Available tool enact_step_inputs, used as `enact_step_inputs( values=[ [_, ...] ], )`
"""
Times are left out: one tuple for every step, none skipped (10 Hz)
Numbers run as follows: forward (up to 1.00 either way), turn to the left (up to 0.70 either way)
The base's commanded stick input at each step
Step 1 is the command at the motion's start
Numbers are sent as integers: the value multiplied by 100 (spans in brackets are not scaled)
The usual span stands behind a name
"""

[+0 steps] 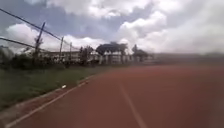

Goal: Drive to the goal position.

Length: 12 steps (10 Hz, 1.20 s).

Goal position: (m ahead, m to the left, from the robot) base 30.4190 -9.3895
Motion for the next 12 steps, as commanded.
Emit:
enact_step_inputs(
  values=[
    [100,0],
    [100,0],
    [100,0],
    [100,0],
    [100,0],
    [100,0],
    [100,0],
    [100,0],
    [100,0],
    [100,-15],
    [100,-28],
    [100,-31]
  ],
)
